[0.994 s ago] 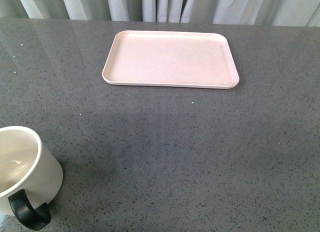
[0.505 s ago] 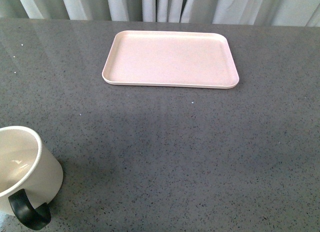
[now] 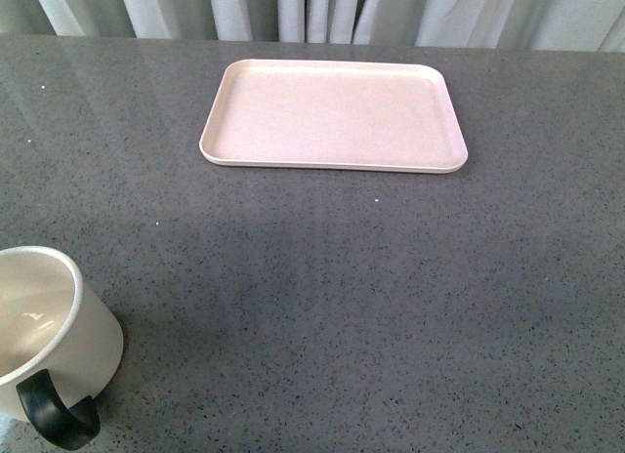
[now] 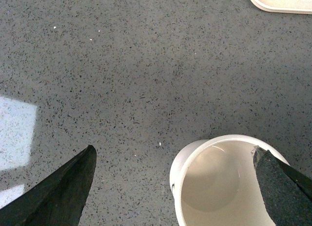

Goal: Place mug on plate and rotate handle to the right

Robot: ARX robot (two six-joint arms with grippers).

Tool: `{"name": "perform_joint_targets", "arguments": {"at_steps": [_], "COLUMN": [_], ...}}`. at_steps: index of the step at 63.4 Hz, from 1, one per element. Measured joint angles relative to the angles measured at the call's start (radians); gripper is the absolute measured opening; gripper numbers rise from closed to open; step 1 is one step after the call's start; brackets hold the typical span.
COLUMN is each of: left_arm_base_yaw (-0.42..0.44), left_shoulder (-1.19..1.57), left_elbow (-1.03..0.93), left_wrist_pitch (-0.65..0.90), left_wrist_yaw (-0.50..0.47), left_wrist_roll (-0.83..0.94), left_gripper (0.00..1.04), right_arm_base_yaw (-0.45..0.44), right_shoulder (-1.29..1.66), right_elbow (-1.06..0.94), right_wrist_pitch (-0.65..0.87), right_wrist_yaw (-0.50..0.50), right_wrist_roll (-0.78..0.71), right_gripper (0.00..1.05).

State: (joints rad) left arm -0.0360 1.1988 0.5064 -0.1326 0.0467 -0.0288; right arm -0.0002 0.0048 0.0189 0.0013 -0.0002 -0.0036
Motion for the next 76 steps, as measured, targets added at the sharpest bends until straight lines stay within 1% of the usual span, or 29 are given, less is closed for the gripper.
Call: {"name": "perform_joint_targets", "arguments": {"at_steps": [11, 20, 34, 76], "left_arm_base_yaw": [0.027, 0.048, 0.035, 0.01], "left_shoulder": [0.027, 0.052, 0.084, 0.215], "left_elbow": [-0.019, -0.023, -0.035, -0.026], "left_wrist_pitch": [-0.008, -0.008, -0.011, 0.022], "left_wrist_yaw": [0.04, 0.051, 0.076, 0.077], "left_wrist_roll": [0.042, 0.06, 0.093, 0.137], "left_gripper": [0.96, 0.96, 0.96, 0.96], "right_arm_base_yaw": [0.0, 0.0, 0.0, 0.0], "right_shoulder": [0.0, 0.0, 0.0, 0.0], "right_elbow": [0.0, 0.0, 0.0, 0.0], "right_wrist_pitch": [0.0, 0.0, 0.0, 0.0], "right_wrist_yaw": [0.0, 0.0, 0.0, 0.0], "right_wrist_roll": [0.0, 0.0, 0.0, 0.0], "right_gripper": [0.96, 0.96, 0.96, 0.96]}}
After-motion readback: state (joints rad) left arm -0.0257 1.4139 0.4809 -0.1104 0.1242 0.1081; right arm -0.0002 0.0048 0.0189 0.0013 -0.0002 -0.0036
